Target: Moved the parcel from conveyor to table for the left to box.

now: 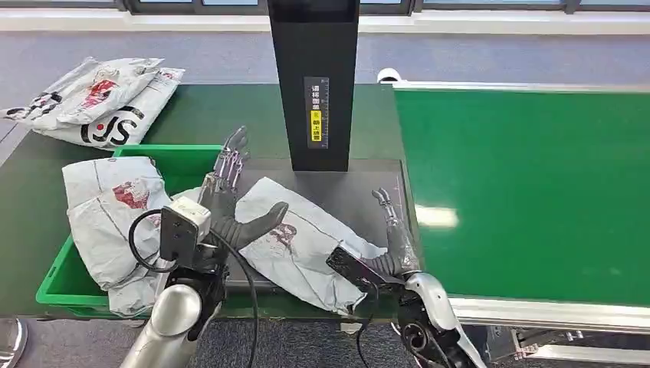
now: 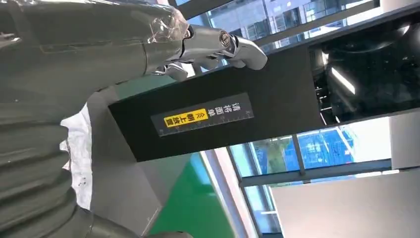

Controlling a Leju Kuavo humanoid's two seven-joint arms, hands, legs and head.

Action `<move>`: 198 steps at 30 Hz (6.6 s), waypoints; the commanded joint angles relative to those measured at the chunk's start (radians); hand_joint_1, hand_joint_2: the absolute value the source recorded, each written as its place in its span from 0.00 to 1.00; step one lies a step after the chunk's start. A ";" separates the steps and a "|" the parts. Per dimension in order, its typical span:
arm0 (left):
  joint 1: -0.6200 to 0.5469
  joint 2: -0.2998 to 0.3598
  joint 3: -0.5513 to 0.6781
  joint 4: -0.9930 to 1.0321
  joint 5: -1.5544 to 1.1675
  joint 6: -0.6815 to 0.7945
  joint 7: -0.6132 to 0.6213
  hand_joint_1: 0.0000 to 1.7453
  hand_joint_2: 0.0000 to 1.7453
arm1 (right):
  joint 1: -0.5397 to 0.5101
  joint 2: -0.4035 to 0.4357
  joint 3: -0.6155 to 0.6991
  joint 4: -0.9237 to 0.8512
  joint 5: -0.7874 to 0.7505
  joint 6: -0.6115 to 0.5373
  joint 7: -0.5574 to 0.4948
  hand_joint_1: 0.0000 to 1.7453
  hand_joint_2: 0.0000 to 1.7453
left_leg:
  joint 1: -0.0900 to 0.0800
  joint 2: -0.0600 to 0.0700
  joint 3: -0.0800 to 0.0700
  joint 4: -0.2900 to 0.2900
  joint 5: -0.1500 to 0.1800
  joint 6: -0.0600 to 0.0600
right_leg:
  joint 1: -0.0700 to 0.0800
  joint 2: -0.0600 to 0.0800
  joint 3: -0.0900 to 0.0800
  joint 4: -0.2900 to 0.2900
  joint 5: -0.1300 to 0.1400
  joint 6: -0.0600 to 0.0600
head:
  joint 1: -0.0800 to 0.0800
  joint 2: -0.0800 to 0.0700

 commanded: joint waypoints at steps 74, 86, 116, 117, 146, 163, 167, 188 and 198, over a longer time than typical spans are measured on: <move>-0.152 -0.038 -0.129 0.771 -0.445 0.048 0.118 0.00 1.00 | 0.031 0.144 -0.551 -0.352 -0.173 -0.387 -0.510 0.00 1.00 | 0.000 0.003 0.004 -0.002 0.000 0.000 | 0.001 0.002 0.004 -0.003 0.001 0.000 | 0.000 0.000; -0.154 -0.033 -0.098 0.835 -0.448 0.054 0.100 0.00 1.00 | 0.034 0.137 -0.548 -0.355 -0.188 -0.387 -0.521 0.00 1.00 | 0.000 0.004 0.003 -0.001 0.000 0.000 | 0.000 0.002 0.002 -0.002 0.001 0.000 | 0.000 0.000; -0.123 -0.015 -0.023 0.803 -0.500 0.053 0.122 1.00 1.00 | 0.064 0.116 -0.533 -0.400 -0.206 -0.387 -0.513 0.00 1.00 | 0.000 0.004 0.006 -0.001 0.000 0.000 | 0.000 0.002 0.005 -0.002 0.001 0.000 | 0.000 0.000; -0.123 -0.015 -0.023 0.803 -0.500 0.053 0.122 1.00 1.00 | 0.064 0.116 -0.533 -0.400 -0.206 -0.387 -0.513 0.00 1.00 | 0.000 0.004 0.006 -0.001 0.000 0.000 | 0.000 0.002 0.005 -0.001 0.001 0.000 | 0.000 0.000; -0.123 -0.015 -0.023 0.803 -0.500 0.053 0.122 1.00 1.00 | 0.064 0.116 -0.533 -0.400 -0.206 -0.387 -0.513 0.00 1.00 | 0.000 0.003 0.005 -0.001 0.000 0.000 | 0.000 0.002 0.004 -0.001 0.001 0.000 | 0.000 0.000; -0.325 0.176 0.106 -0.059 -0.507 0.112 0.163 1.00 1.00 | 0.166 0.163 -0.615 -0.503 -0.236 -0.387 -0.569 0.00 1.00 | 0.002 0.000 -0.003 0.004 0.001 -0.002 | 0.002 -0.002 -0.003 0.003 0.001 -0.001 | 0.000 0.000; -0.256 0.156 0.120 -0.029 -0.533 0.179 0.099 1.00 1.00 | 0.154 0.169 -0.608 -0.488 -0.226 -0.387 -0.558 0.00 1.00 | 0.003 0.003 -0.004 0.002 0.003 -0.004 | 0.004 0.003 -0.005 0.001 0.004 -0.003 | 0.000 0.000; -0.193 0.170 0.100 -0.034 -0.527 0.244 0.070 1.00 1.00 | 0.159 0.165 -0.589 -0.485 -0.217 -0.387 -0.544 0.00 1.00 | 0.001 0.002 0.001 -0.001 0.003 -0.004 | 0.003 0.001 0.000 -0.001 0.003 -0.003 | 0.000 0.000; -0.173 0.206 0.177 0.041 -0.950 0.335 0.252 1.00 1.00 | 0.144 0.153 -0.571 -0.472 -0.213 -0.387 -0.529 0.00 1.00 | 0.001 0.004 0.002 -0.002 0.003 -0.004 | 0.003 0.003 0.000 -0.001 0.003 -0.003 | 0.000 0.000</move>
